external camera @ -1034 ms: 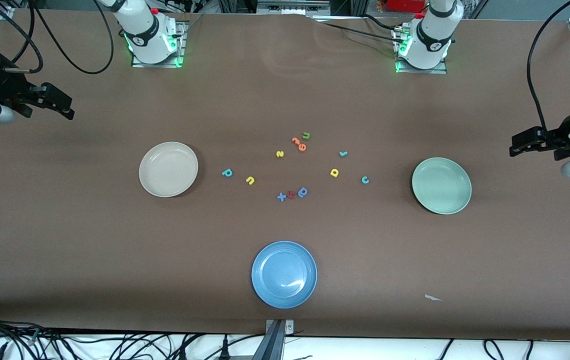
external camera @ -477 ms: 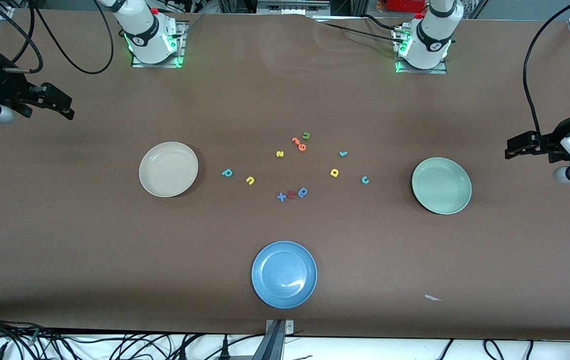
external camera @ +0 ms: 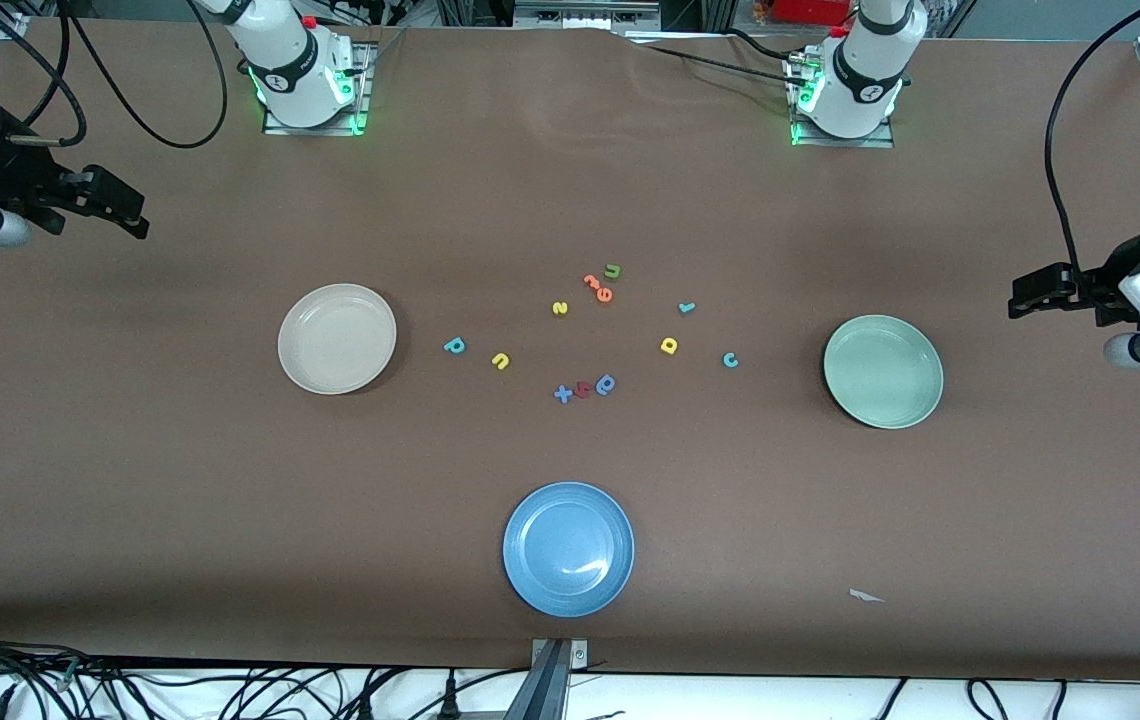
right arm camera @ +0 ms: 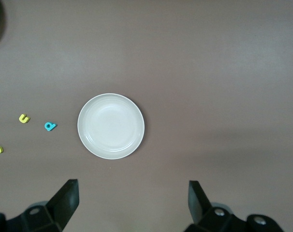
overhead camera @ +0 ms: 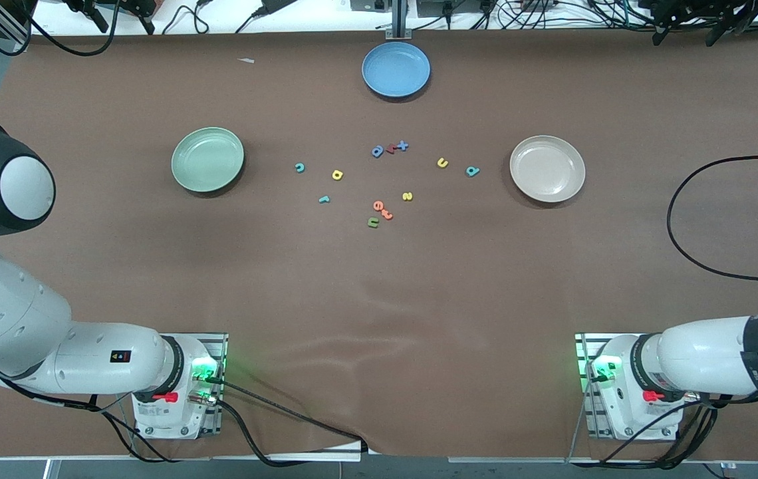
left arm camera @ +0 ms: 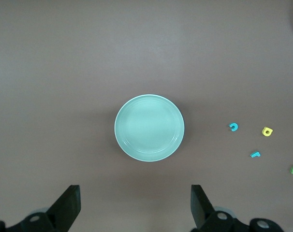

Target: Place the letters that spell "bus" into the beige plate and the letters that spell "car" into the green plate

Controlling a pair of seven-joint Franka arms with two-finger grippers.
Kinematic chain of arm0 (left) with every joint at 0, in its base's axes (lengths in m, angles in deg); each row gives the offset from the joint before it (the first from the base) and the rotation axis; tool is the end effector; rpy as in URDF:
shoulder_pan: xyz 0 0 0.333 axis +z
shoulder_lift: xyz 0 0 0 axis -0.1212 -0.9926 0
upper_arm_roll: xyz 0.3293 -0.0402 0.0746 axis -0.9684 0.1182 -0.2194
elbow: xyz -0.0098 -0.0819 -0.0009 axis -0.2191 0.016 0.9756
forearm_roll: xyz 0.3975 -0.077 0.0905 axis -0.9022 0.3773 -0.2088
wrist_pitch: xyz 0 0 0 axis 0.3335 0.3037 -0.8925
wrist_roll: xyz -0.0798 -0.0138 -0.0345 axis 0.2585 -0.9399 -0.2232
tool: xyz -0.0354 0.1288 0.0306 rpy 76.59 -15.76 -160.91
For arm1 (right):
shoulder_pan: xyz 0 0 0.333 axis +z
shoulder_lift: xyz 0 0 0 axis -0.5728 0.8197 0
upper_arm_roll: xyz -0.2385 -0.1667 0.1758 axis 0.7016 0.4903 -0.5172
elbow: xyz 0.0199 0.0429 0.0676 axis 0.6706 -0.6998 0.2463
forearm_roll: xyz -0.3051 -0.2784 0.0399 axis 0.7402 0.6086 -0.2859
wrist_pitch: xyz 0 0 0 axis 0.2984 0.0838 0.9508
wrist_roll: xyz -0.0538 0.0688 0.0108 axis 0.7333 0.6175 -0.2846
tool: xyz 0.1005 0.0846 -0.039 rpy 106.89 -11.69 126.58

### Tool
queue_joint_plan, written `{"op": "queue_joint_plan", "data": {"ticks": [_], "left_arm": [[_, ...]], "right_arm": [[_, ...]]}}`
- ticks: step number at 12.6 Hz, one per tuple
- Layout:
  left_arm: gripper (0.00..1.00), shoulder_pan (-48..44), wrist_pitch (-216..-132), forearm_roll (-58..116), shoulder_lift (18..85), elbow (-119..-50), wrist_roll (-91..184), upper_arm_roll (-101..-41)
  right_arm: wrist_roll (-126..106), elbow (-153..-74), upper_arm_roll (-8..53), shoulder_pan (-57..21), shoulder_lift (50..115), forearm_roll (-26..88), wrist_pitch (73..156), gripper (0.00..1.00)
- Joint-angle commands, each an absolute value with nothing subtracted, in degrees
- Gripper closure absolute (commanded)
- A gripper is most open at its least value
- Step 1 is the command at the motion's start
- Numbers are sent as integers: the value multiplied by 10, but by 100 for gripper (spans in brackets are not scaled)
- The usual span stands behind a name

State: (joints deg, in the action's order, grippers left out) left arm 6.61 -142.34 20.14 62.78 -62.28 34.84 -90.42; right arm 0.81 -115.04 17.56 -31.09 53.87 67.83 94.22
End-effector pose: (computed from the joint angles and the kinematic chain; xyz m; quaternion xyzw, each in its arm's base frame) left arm 0.6451 0.0063 0.5614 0.9974 -0.0382 -0.0619 0.0009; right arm 0.5519 0.0290 0.5887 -0.9997 0.0230 0.0009 0.0015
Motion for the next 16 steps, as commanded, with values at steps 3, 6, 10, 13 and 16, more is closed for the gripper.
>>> {"op": "queue_joint_plan", "data": {"ticks": [3,6,10,13,16], "left_arm": [[0,63,-1413,195,627,-616,344,-904],[0,65,-1412,196,629,-625,344,-904],[0,70,-1408,197,631,-630,344,-904],[0,70,-1411,227,630,-642,358,-904],[0,65,-1421,248,626,-670,429,-903]], "right_arm": [[17,-1134,169,-310,553,679,926,0],[24,-1131,169,-272,593,678,939,0],[25,-1122,169,-200,682,664,984,0],[61,-1123,170,-121,749,667,1022,0],[180,-1124,170,-68,799,666,1082,0]]}}
